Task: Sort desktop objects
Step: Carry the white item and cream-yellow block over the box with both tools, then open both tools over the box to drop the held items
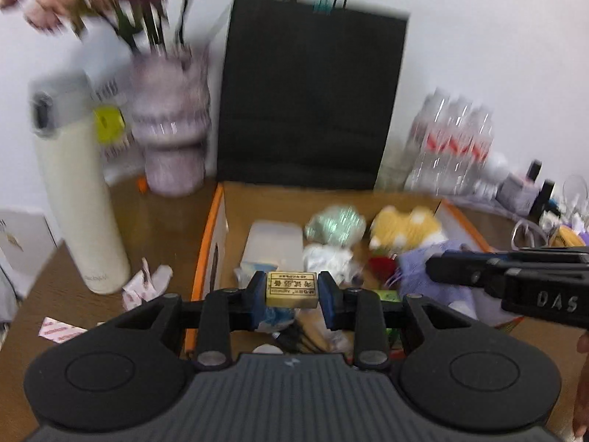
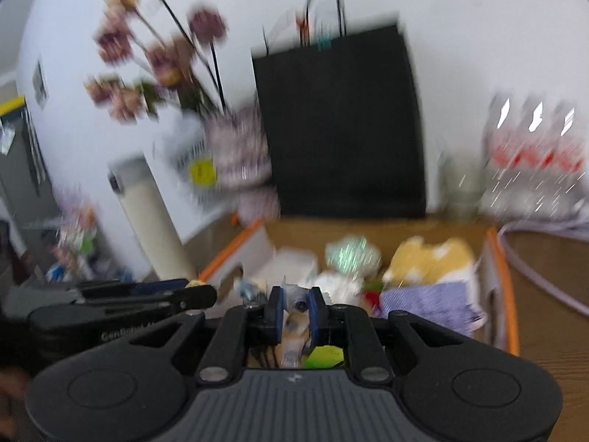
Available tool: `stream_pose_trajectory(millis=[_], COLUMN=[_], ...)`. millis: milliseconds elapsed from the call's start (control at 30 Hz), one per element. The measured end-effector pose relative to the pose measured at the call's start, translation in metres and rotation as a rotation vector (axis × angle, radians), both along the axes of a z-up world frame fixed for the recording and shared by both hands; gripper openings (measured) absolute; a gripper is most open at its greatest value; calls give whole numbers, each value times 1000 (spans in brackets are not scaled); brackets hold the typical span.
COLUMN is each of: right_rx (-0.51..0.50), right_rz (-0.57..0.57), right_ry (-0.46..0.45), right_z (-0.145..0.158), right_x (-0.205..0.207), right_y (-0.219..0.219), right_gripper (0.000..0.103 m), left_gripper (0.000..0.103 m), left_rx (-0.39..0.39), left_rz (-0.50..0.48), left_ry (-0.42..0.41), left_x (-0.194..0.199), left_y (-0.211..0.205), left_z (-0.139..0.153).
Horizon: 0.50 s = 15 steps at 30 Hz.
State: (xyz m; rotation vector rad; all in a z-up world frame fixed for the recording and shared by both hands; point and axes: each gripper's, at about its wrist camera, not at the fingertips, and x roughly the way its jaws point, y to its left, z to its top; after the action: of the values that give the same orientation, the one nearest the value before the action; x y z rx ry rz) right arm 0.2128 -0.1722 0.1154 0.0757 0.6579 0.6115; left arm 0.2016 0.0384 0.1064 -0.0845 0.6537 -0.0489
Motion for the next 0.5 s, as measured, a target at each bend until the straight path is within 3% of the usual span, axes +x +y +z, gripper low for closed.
stream_pose_trajectory(millis=[100, 233, 367, 400, 433, 500], right_rx=[-24, -53, -35, -30, -17, -35], right_rz=[34, 81, 92, 100, 105, 69], right_ry=[166, 309, 399, 426, 449, 419], right_z=[-8, -26, -40, -41, -42, -35], right_x=[35, 57, 62, 62, 62, 58], right_y=[16, 36, 40, 38, 36, 31], right_gripper=[13, 16, 18, 30, 45, 60], left_gripper=[31, 31, 31, 34, 45, 57], left_rx=[72, 30, 34, 47, 55, 53], left_rz=[-29, -49, -131, -130, -138, -156], left_ry=[67, 218, 294, 300, 308, 326], left_x=[21, 41, 39, 38, 39, 39], left_y=[3, 11, 6, 6, 7, 7], left_z=[-5, -17, -28, -29, -30, -30])
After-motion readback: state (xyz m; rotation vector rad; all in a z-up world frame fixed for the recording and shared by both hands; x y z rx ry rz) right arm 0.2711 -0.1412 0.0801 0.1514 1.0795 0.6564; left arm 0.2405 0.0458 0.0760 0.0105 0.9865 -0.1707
